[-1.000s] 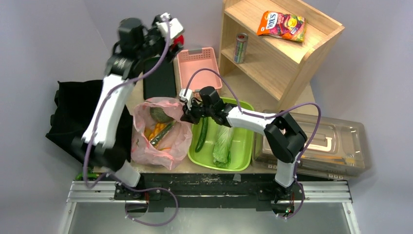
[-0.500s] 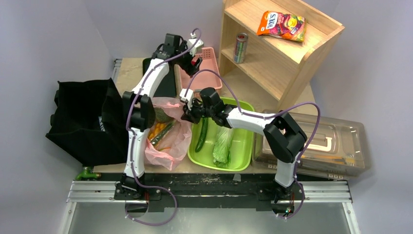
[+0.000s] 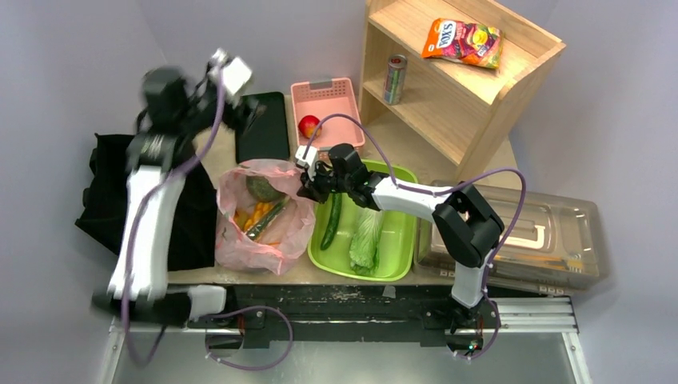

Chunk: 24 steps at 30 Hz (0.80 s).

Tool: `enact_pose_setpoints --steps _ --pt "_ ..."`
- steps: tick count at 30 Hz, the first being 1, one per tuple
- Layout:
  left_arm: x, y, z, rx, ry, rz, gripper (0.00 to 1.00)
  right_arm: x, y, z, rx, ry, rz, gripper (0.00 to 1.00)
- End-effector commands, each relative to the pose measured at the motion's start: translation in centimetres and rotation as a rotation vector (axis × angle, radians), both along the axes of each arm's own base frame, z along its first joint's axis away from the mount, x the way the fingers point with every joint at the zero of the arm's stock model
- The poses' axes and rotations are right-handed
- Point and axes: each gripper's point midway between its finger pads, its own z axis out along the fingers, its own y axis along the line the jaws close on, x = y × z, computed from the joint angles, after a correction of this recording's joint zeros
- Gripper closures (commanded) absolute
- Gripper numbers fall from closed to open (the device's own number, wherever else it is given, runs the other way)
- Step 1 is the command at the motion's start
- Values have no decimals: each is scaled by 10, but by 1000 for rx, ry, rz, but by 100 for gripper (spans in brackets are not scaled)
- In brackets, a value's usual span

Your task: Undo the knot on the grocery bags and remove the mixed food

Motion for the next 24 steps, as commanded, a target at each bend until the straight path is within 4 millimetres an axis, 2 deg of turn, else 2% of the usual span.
enact_pose_setpoints --steps 1,3,5,8,11,13,15,17,18,19,21,24 --pt "-136 -5 -51 161 -8 -252 42 8 9 26 56 -60 -1 100" --pt "-177 3 -88 230 24 -286 50 7 11 27 62 -58 5 100" --pt "-195 9 -125 271 93 -296 59 6 12 29 68 -56 9 100" --pt "-198 18 -182 342 194 -288 69 4 12 29 74 -47 12 100" --pt "-197 27 -231 445 274 -288 70 3 12 28 72 -43 12 100" --pt "-207 34 -265 514 342 -316 70 3 12 30 75 -41 10 100" --pt "-217 36 -289 543 384 -343 69 2 12 31 82 -31 6 100" --pt "-219 38 -305 560 392 -334 63 3 12 32 86 -24 1 100" --pt "-216 38 -309 565 387 -322 56 3 12 32 87 -22 -2 100" --pt "-211 36 -312 562 377 -307 48 3 13 32 87 -21 -4 100" --pt "-198 31 -312 549 352 -273 39 4 13 30 84 -18 -9 100" --pt "-171 24 -311 522 316 -202 36 5 14 30 84 -14 -7 100"
